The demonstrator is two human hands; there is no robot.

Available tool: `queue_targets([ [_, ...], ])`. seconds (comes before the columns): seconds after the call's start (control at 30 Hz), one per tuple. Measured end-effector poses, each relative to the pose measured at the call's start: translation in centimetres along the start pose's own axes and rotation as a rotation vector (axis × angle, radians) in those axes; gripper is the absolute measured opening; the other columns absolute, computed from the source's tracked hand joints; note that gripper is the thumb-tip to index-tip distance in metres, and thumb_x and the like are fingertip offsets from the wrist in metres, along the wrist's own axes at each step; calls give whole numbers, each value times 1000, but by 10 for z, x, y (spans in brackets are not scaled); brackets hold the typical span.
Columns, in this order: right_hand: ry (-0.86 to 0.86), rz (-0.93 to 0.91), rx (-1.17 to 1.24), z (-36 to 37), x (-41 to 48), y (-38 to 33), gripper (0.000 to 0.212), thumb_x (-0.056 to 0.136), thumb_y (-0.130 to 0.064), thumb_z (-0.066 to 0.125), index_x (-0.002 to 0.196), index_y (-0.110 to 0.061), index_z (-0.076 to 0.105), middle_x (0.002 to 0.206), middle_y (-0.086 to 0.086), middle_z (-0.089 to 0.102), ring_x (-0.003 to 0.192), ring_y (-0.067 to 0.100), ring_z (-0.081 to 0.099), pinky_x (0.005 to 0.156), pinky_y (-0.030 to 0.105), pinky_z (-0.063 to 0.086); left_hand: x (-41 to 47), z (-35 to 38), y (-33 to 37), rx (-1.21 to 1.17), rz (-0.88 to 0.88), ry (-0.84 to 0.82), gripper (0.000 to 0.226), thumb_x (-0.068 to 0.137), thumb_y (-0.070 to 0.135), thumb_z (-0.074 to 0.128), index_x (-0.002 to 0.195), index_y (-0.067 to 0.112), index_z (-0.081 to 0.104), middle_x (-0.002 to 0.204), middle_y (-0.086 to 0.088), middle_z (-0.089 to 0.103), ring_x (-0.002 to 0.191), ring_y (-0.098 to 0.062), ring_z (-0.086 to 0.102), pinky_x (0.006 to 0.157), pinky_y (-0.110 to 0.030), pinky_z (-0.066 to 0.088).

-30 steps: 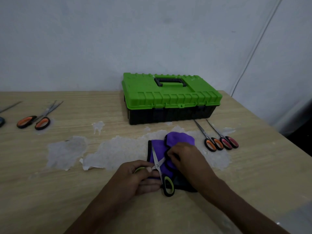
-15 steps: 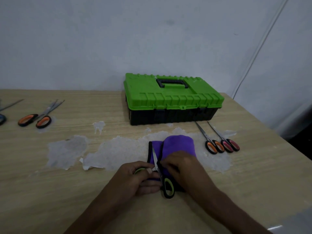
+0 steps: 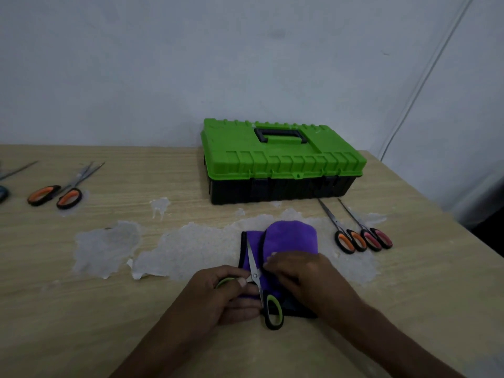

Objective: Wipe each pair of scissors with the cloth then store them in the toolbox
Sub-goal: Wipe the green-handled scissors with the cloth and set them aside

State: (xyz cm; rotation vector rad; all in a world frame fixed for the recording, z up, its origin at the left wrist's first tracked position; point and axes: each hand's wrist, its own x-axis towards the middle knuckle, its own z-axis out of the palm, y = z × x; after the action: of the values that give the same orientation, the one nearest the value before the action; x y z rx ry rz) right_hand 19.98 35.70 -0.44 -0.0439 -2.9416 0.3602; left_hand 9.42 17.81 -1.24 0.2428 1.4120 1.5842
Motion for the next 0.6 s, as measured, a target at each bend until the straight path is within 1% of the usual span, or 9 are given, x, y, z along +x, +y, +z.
queue_targets([
  [0.03, -27, -31, 26, 2, -5, -5, 26, 82, -14, 69, 107, -19, 72, 106, -7, 72, 103, 2, 64, 96, 8, 40, 0, 0, 0, -8, -3, -1, 17, 97, 2, 55, 108, -3, 67, 94, -23, 76, 85, -37, 75, 74, -40, 63],
  [0.1, -44, -40, 65, 3, -8, -3, 28, 84, -17, 68, 111, -22, 70, 111, -10, 70, 108, -3, 60, 97, 5, 36, 0, 0, 1, -12, -11, -5, 17, 97, 2, 54, 107, -2, 67, 93, -22, 76, 84, -35, 75, 71, -37, 63],
  [0.2, 41, 2, 27, 1, 2, 17, 29, 82, -14, 71, 110, -23, 71, 109, -9, 71, 105, 1, 62, 94, 12, 41, 1, 0, 2, -5, -15, -13, 17, 97, 3, 54, 108, -1, 67, 93, -20, 76, 85, -35, 76, 71, -35, 63],
  [0.27, 52, 15, 13, 0, 5, 17, 28, 81, -13, 71, 108, -21, 71, 106, -7, 72, 102, 3, 64, 92, 17, 48, 1, 0, 2, 0, -17, -9, 17, 97, 3, 54, 107, 0, 67, 93, -20, 77, 85, -35, 76, 71, -36, 63],
  [0.3, 30, -9, 22, -1, 4, 13, 28, 80, -13, 72, 107, -21, 71, 106, -7, 72, 101, 2, 64, 92, 17, 49, 1, 0, 2, 0, -17, -7, 17, 97, 3, 54, 107, 0, 67, 93, -20, 77, 85, -35, 76, 71, -36, 63],
  [0.4, -63, -100, 95, -2, -1, 4, 25, 84, -19, 65, 108, -20, 71, 110, -7, 71, 107, -2, 60, 95, 3, 39, 1, 0, 4, -10, -26, -17, 17, 97, 2, 54, 107, -1, 67, 93, -22, 76, 82, -35, 76, 66, -34, 63],
  [0.43, -69, -109, 106, -4, 1, 8, 25, 85, -20, 63, 109, -20, 71, 111, -7, 71, 107, -2, 60, 95, 4, 39, 1, 0, 4, -12, -29, -18, 17, 97, 2, 54, 107, -1, 67, 93, -22, 76, 82, -34, 76, 65, -33, 62],
  [0.53, 9, -36, 76, -8, 11, 33, 28, 83, -14, 68, 109, -23, 71, 112, -8, 70, 105, 0, 62, 94, 22, 51, 2, 0, 4, -13, -31, -20, 17, 97, 2, 54, 108, -1, 66, 92, -21, 76, 81, -33, 76, 64, -32, 62],
  [0.6, 46, 15, 20, -9, 13, 38, 27, 84, -13, 69, 109, -23, 71, 112, -8, 70, 105, 2, 62, 93, 28, 52, 2, 0, 4, -17, -34, -22, 18, 97, 2, 53, 109, -2, 66, 92, -21, 76, 81, -34, 76, 64, -32, 63],
])
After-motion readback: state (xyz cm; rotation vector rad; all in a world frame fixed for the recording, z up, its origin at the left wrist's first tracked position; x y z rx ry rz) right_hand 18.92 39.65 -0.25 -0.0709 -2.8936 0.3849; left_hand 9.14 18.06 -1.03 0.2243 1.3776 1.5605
